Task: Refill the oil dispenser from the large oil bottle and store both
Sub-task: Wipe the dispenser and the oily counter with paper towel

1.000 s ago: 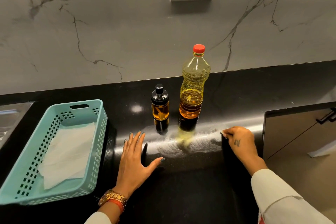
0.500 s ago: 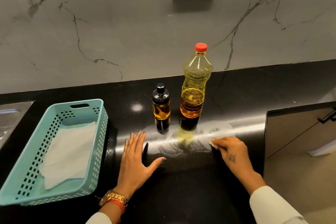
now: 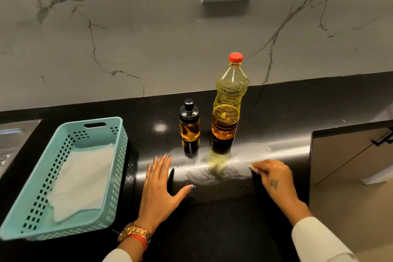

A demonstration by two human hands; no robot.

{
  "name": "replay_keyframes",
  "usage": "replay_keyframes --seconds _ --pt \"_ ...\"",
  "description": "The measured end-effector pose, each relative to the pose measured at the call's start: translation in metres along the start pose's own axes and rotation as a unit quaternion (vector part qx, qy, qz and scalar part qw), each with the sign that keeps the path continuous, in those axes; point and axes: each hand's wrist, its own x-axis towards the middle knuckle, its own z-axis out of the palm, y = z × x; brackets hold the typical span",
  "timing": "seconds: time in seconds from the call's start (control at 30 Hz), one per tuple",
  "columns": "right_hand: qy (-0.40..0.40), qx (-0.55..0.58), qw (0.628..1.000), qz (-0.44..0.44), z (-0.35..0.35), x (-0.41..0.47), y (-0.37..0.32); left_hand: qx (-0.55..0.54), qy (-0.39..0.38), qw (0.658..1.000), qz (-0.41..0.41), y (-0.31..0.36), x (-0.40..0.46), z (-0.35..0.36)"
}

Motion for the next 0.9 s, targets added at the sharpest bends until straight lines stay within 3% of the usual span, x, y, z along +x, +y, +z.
replay_keyframes --seconds 0.13,0.3,0.4,0.63,0.8,0.9 --pt "0.028 -0.044 0.997 0.060 0.000 0.040 0.008 0.010 -0.007 1.000 0.007 -0.001 0.001 0.000" --pt "-0.064 0.006 0.997 -0.041 0.039 0.030 -0.031 0.005 -0.006 1.000 0.006 -0.001 0.001 0.000" --pt "-0.056 0.037 0.994 -0.090 0.027 -0.009 -0.021 -0.001 -0.001 1.000 0.000 -0.001 0.001 0.000" --pt "0.012 -0.033 0.998 0.058 -0.006 0.039 0.022 0.011 -0.001 1.000 0.008 0.000 0.001 0.001" --pt "-0.096 0.039 0.994 -0.016 0.030 0.022 -0.027 0.013 -0.003 1.000 0.006 -0.001 0.001 0.001" --pt "-0.062 0.035 0.994 -0.082 0.013 -0.017 -0.009 0.012 0.001 1.000 0.000 -0.002 0.001 0.001"
